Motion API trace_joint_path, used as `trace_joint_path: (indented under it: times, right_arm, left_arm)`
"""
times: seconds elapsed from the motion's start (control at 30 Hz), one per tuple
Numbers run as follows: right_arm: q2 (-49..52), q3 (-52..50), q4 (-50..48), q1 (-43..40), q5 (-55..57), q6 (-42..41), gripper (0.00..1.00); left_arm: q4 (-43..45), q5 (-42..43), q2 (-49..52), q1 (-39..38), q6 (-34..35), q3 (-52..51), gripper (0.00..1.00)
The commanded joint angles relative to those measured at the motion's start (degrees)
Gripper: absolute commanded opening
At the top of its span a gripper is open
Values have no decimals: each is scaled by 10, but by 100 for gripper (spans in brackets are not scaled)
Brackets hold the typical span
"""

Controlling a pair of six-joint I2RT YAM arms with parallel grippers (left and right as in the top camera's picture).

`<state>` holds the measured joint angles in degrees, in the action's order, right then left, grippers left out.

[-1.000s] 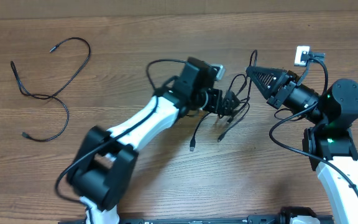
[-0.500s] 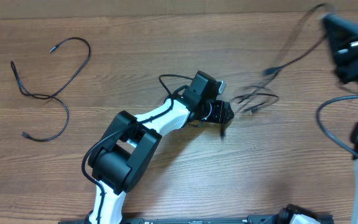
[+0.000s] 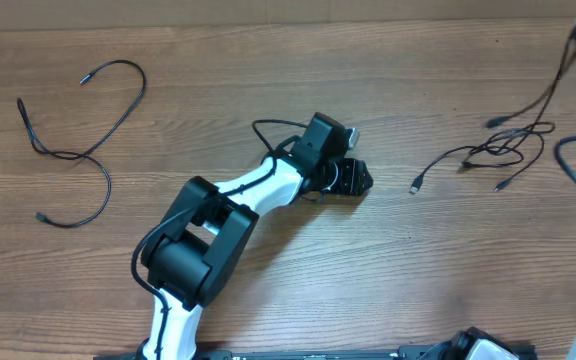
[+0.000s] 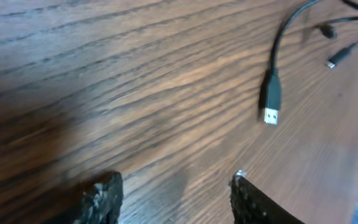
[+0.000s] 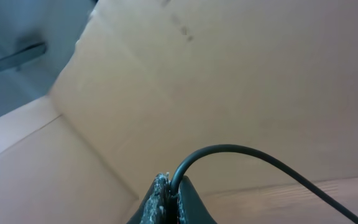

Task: Untangle cables

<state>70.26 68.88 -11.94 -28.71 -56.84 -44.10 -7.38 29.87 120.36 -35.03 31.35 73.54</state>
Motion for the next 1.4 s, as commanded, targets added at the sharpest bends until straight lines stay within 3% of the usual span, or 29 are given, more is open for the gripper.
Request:
trace_joint_path:
  times: [0.0,0.13,0.3,0.47,0.57,0.63,0.67,0.7,0.77,0.9,1.0,1.13,1.23,1.3,1.37]
  right_arm:
    - [-11,6,-23,63,-15,10,4]
    - [-11,6,-63,146,-16,-10,4]
    - [-11,6,-95,227,-16,-20,4]
    - [-11,6,-64,242,-16,-16,4]
    - [-11,6,-41,242,-10,1,4]
    - [-11,6,-28,242,-9,0,4]
    - [-11,6,-24,242,-9,0,4]
    - [-11,6,-23,242,-9,0,4]
    - [-11,6,-15,242,-8,11,4]
    - [-11,6,83,233,55,117,4]
    - [-10,6,223,223,279,175,4]
    - [5,6,356,222,599,174,4]
    - [24,6,420,222,632,174,4]
    - [41,5,451,223,621,174,12]
    - [61,5,480,223,622,174,39]
  left_arm:
    - [6,83,-4,32,-18,2,59]
    - [9,112,-27,57,-22,2,73]
    - [64,219,-54,60,-70,2,82]
    - [135,289,-62,50,-85,2,82]
    - [170,325,-62,41,-99,2,72]
    - [179,317,-62,32,-108,2,45]
    - [178,293,-62,26,-108,2,16]
    - [172,269,-62,20,-108,2,4]
    - [143,222,-62,15,-108,2,4]
    - [85,227,-62,30,-112,2,4]
    - [43,263,-68,51,-152,2,4]
    - [5,294,-90,77,-195,2,4]
    - [-3,274,-111,90,-198,2,4]
    - [-1,251,-121,97,-194,2,6]
    - [-1,225,-128,100,-177,2,15]
